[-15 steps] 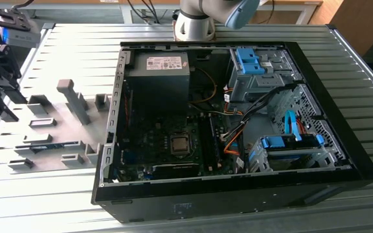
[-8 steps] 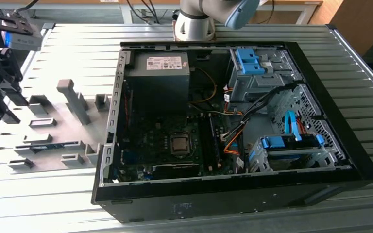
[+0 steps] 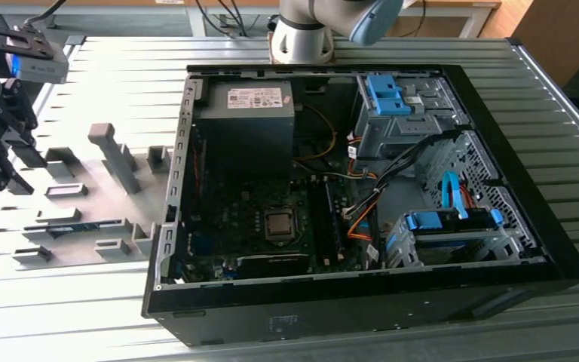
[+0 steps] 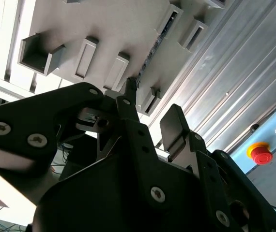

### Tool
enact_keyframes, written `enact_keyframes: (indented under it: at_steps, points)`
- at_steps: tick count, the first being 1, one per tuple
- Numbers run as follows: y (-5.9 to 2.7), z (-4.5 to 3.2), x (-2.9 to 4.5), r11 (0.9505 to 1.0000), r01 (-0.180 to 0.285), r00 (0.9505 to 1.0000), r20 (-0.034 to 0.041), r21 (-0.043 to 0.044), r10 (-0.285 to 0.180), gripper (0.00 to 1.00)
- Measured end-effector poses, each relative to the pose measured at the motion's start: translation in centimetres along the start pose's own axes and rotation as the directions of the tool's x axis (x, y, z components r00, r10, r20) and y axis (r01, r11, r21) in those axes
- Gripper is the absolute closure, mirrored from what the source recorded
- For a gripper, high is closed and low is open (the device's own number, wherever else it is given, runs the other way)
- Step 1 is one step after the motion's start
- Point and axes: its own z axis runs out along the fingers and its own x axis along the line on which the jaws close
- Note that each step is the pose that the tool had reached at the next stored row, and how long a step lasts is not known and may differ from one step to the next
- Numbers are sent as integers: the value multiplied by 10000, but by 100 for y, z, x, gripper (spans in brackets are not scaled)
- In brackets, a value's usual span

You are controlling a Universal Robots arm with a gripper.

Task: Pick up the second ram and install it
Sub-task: 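Pick up the second ram and move it above second insertion slot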

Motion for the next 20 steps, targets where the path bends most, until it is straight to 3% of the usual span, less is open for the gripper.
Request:
enact_keyframes:
  at_steps: [2,3,11,16,20]
  points:
    - [0,1,0,10000,0,10000,1,0,0,54]
    - [0,6,2,10000,-1,10000,8,2,1,61]
    - [-3,135,32,10000,2,10000,27,4,-2,61]
    - [26,190,36,9999,4,10000,32,167,-5,61]
    - [27,244,37,9998,4,10000,33,201,-5,61]
